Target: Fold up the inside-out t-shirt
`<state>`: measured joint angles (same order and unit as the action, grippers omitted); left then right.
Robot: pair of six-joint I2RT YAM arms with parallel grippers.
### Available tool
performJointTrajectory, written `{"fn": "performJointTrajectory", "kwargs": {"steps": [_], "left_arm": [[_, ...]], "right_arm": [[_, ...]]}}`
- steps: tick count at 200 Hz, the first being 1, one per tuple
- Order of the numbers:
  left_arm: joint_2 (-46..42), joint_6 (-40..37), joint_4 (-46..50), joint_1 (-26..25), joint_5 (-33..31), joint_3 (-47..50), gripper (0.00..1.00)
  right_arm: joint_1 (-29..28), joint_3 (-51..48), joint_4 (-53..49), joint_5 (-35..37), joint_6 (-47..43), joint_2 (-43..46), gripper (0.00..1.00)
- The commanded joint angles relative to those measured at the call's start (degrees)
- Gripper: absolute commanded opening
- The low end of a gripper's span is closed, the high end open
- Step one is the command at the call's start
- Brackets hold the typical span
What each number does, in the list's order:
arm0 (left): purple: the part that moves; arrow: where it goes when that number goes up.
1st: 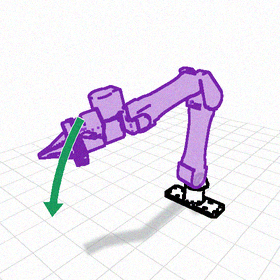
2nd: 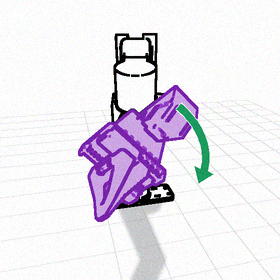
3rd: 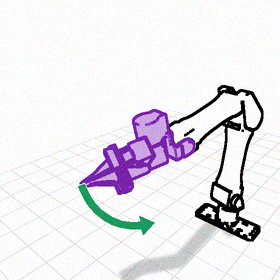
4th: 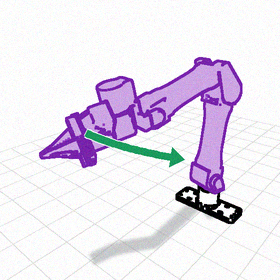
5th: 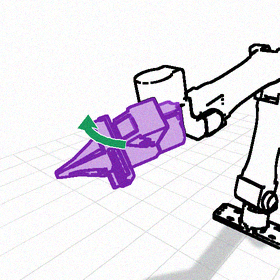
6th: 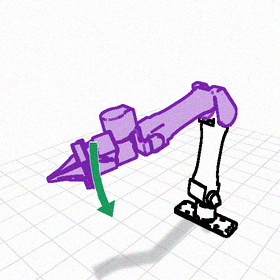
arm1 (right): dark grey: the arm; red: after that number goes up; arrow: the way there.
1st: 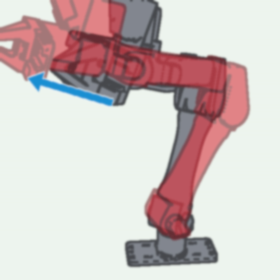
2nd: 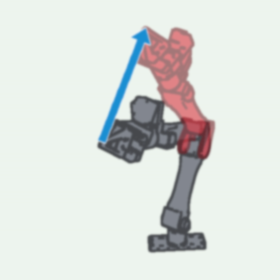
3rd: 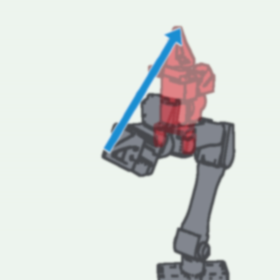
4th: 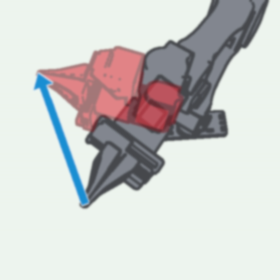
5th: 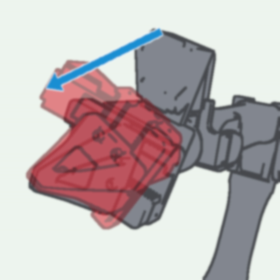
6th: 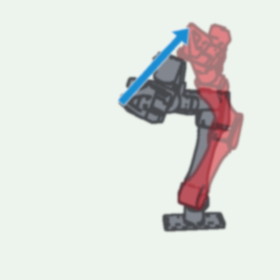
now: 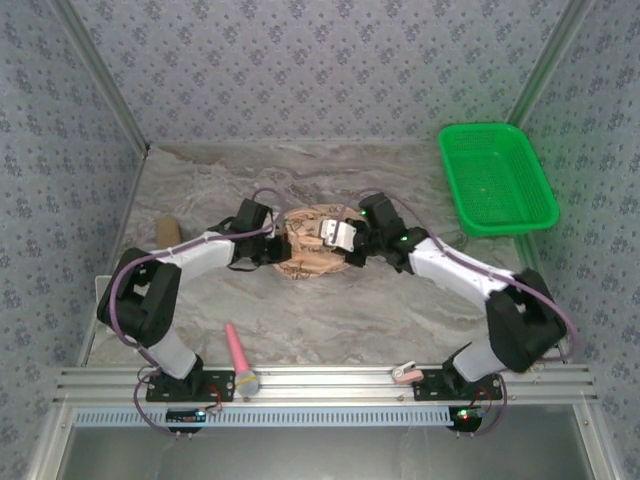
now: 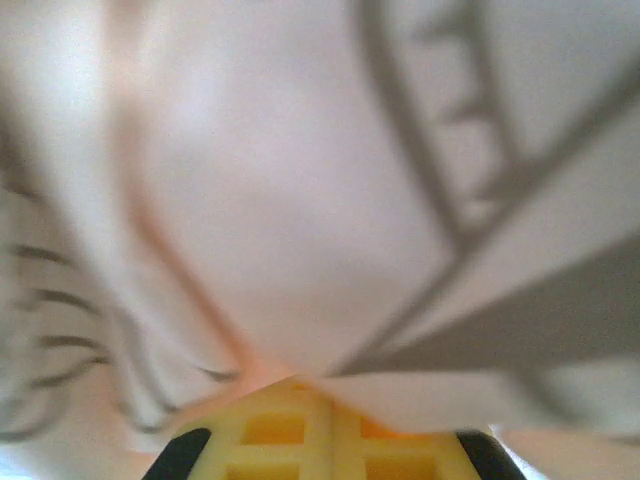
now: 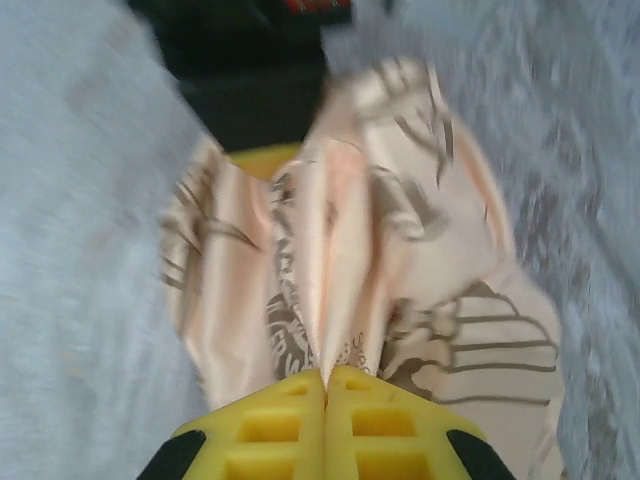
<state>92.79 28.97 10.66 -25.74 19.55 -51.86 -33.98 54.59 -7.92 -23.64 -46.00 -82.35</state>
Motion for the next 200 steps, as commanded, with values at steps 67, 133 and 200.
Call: {"fn": "performJointTrajectory", "kwargs": {"steps": [67,133,200], "left_arm": [[7.6,-1.5,-6.9,8.6,9.1,-4.5,0.11],[-7.1,-4.5,9.6,7.1,8.2,1.0,0.39],[-9.8,-0.4,8.9,-4.0,6.0,8.2,0.56]], "right_arm": [[-6.8,7.7,-26.2,-18.7,-10.3,-4.8,0.35],[-4.0,2.4,-16.6,-2.5,4.0,0.5,0.44],[-13.0,-4.9,0.1,12.9,11.0,-8.0,0.46]]}}
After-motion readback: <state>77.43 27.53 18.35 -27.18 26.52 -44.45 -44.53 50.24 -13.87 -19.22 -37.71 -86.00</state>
